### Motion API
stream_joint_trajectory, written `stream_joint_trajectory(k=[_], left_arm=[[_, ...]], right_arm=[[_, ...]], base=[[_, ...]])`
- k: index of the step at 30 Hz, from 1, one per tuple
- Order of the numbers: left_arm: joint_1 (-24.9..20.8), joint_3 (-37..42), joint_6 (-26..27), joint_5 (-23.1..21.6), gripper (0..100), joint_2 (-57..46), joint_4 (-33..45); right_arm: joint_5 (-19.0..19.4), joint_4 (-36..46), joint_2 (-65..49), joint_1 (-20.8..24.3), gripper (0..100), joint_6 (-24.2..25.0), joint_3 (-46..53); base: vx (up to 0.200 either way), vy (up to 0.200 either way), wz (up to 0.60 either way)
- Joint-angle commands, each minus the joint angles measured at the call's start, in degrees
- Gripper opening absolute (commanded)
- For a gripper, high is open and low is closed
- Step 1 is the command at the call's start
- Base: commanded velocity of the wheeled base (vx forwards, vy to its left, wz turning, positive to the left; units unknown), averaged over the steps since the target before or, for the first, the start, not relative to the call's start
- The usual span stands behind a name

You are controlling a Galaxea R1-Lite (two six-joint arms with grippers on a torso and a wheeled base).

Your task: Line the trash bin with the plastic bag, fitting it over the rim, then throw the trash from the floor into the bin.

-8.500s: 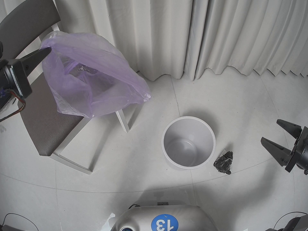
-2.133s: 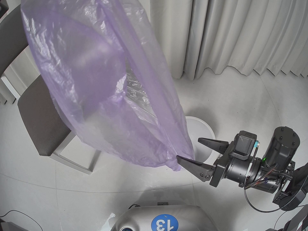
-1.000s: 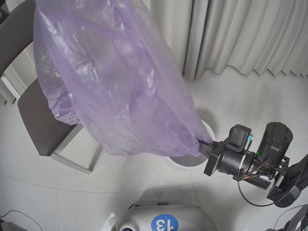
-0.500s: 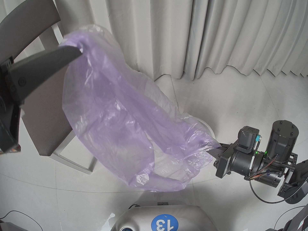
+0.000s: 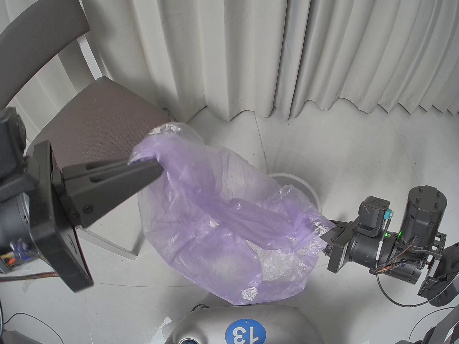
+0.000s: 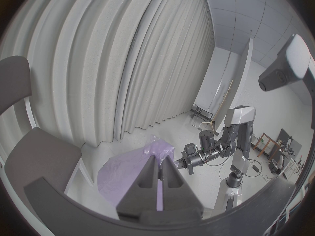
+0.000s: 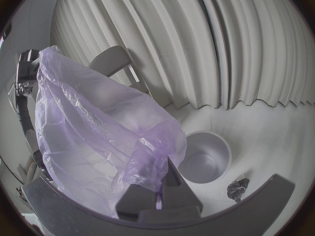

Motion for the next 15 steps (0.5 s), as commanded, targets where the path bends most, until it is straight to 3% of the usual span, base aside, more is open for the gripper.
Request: stream_joint_trajectory(k=[1,9,15], left_arm=[[0.00,0.59,-0.07,0.02,0,1.35,0.01],[0.00,2.44,0.02,0.11,0,3.02,0.01],[-0.88,2.35,-0.42,0.11,0,5.75,-0.16]], right_arm=[[-0.40,0.08,-0.30,-0.08,0,-0.55,0.66],[-3.30,5.01,-3.90,-1.14,0,-1.70,-0.75],[-3.30,11.60,-7.68,-2.28,0,-2.93,-1.10]], base=[[0.000,0.000,0.00],[0.000,0.000,0.00],[0.000,0.000,0.00]])
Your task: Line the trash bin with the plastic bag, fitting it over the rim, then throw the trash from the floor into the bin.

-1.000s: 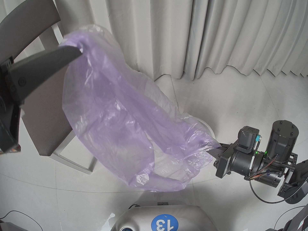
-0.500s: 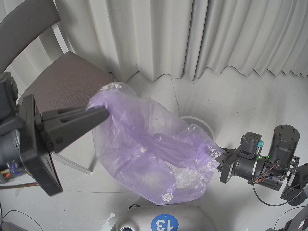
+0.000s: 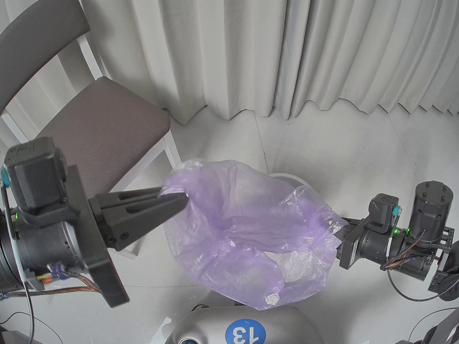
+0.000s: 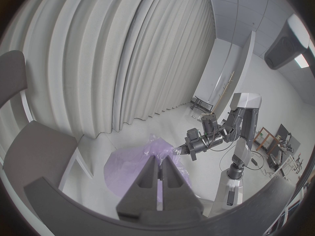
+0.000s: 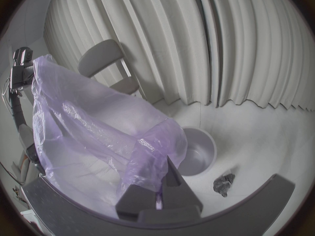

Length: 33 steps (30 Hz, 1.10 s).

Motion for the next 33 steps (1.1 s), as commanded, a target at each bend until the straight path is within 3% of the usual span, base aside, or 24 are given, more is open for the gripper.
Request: stream_joint_trajectory(k=[1,10,15,28,33], left_arm=[[-0.77,0.06,-0.44,0.01,0,2.87,-0.05],[-0.06,2.17,-0.80,-0.16,0,3.13,-0.05],[-0.06,5.25,-4.14,-0.25,0,4.10,-2.34],[-1.47,5.51,-4.58,-0.78,0,7.79,-5.94],[-0.59,6.04,-5.28,-4.47,0,9.02,-6.03]], right_arm=[[0.07,4.10,-3.99,-0.38,0,-0.75,-0.02],[0.33,11.22,-7.07,-0.29,0,-2.24,0.86],[0.51,11.05,-7.15,-0.73,0,-1.63,1.91],[1.03,11.40,-15.68,-0.64,0,-1.63,9.21],[1.21,14.21,-19.28,-0.55,0,-1.45,9.12]], base=[[0.000,0.000,0.00],[0.000,0.000,0.00],[0.000,0.000,0.00],[0.000,0.000,0.00],[0.000,0.000,0.00]])
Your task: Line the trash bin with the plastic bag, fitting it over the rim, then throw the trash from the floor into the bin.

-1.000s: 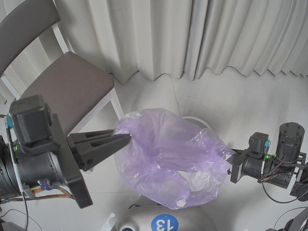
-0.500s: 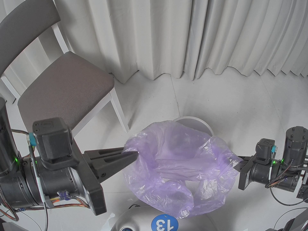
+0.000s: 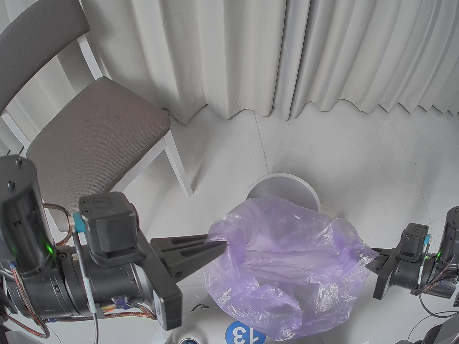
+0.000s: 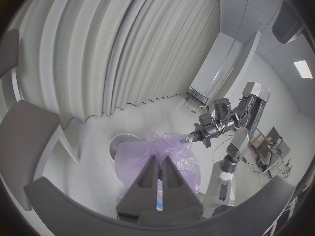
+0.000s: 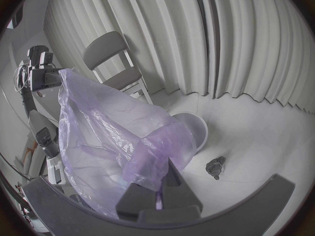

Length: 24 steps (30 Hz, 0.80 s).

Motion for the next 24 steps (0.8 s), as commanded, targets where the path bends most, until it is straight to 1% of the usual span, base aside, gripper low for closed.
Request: stream_joint_trajectory(k=[1,5,7,8,9,10,12,13,15,17,21,22,23,24], left_arm=[[1.15,0.48,-1.38,-3.35,0,1.92,-0.36],[1.68,0.83,-5.51,-4.67,0,3.15,-3.17],[1.68,0.13,-5.86,-4.84,0,4.38,-4.93],[1.68,0.13,-5.86,-4.84,0,4.38,-4.93],[1.68,-0.75,-5.95,-4.76,0,5.35,-5.81],[1.68,-1.80,-6.03,-4.49,0,5.79,-4.93],[1.77,-1.89,-6.12,-4.49,0,5.88,-4.84],[2.47,-3.56,-6.91,-4.14,0,7.19,-1.76],[3.00,-4.09,-7.53,-4.05,0,7.37,-0.89],[3.62,-4.88,-9.29,-4.23,0,7.37,0.17],[5.20,-5.05,-9.46,-4.67,0,7.55,0.26],[6.52,-5.49,-9.46,-4.76,0,8.69,0.52],[6.60,-5.49,-9.46,-4.76,0,8.86,0.52],[7.66,-5.85,-9.46,-4.67,0,10.36,0.61]], right_arm=[[0.20,3.18,-5.13,0.17,0,0.23,0.16],[1.78,10.91,-8.65,-0.45,0,3.13,-2.65],[1.96,16.01,-9.61,-0.98,0,4.10,-6.08],[1.96,16.45,-9.61,-1.07,0,4.19,-6.35],[2.05,22.78,-10.32,-1.59,0,4.63,-10.30],[2.13,26.73,-10.40,-1.68,0,4.98,-12.59],[2.13,27.17,-10.40,-1.68,0,5.07,-12.85],[2.13,32.71,-9.88,-1.68,0,7.09,-16.28],[2.05,33.32,-9.79,-1.68,0,7.70,-16.89],[2.05,33.32,-8.65,-1.68,0,8.41,-17.16],[2.13,33.32,-6.89,-2.21,0,8.93,-17.24],[2.22,33.24,-5.13,-3.17,0,9.64,-17.33],[2.22,33.24,-4.87,-3.35,0,9.72,-17.33],[2.22,32.89,-3.11,-4.49,0,10.25,-17.33]], base=[[0.000,0.000,0.00],[0.000,0.000,0.00],[0.000,0.000,0.00],[0.000,0.000,0.00],[0.000,0.000,0.00],[0.000,0.000,0.00],[0.000,0.000,0.00],[0.000,0.000,0.00],[0.000,0.000,0.00],[0.000,0.000,0.00],[0.000,0.000,0.00],[0.000,0.000,0.00],[0.000,0.000,0.00],[0.000,0.000,0.00]])
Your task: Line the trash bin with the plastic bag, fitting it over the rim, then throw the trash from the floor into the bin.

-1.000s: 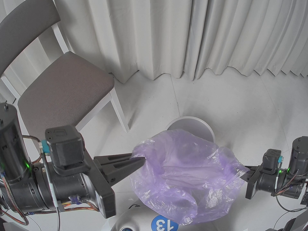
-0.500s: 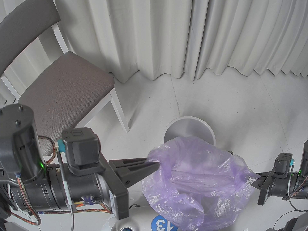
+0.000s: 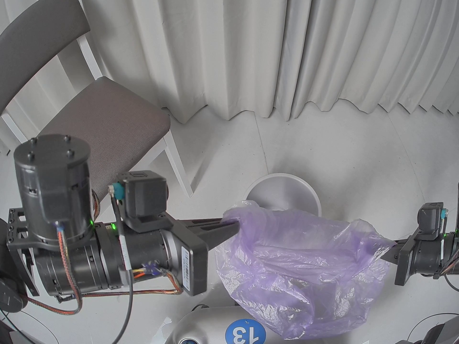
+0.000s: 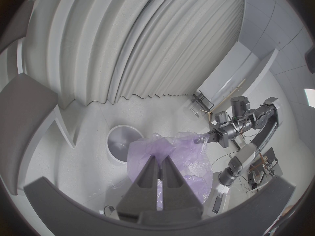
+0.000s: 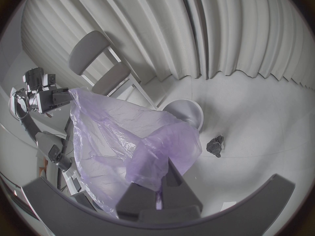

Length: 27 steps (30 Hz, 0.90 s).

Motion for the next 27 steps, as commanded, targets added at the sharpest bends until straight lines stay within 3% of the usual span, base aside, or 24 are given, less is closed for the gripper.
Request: stream_joint_trajectory(k=[1,8,12,15,19,24,27], left_arm=[[3.03,-1.04,-0.01,-0.12,0,3.69,0.19],[5.58,-2.62,-0.01,-0.83,0,4.83,-0.34],[6.02,-5.44,-0.01,-1.09,0,5.01,-0.42],[6.98,-8.25,0.16,-1.00,0,6.77,0.02],[7.25,-10.36,0.16,-1.00,0,9.58,0.02],[8.48,-14.31,0.16,-1.09,0,15.03,-0.60],[9.45,-16.42,0.16,-1.09,0,17.40,-0.51]], right_arm=[[0.16,-0.67,4.83,-2.57,0,0.88,-0.48],[2.98,-5.42,7.21,-4.68,0,0.79,-0.48],[4.56,-10.69,9.05,-8.02,0,0.00,-1.98],[7.46,-11.48,10.72,-10.48,0,0.00,-3.74],[8.07,-12.18,13.45,-11.36,0,-0.27,-4.09],[8.69,-14.65,20.13,-15.67,0,-4.49,-5.93],[10.36,-15.88,22.59,-17.25,0,-4.31,-7.78]], base=[[0.000,0.000,0.00],[0.000,0.000,0.00],[0.000,0.000,0.00],[0.000,0.000,0.00],[0.000,0.000,0.00],[0.000,0.000,0.00],[0.000,0.000,0.00]])
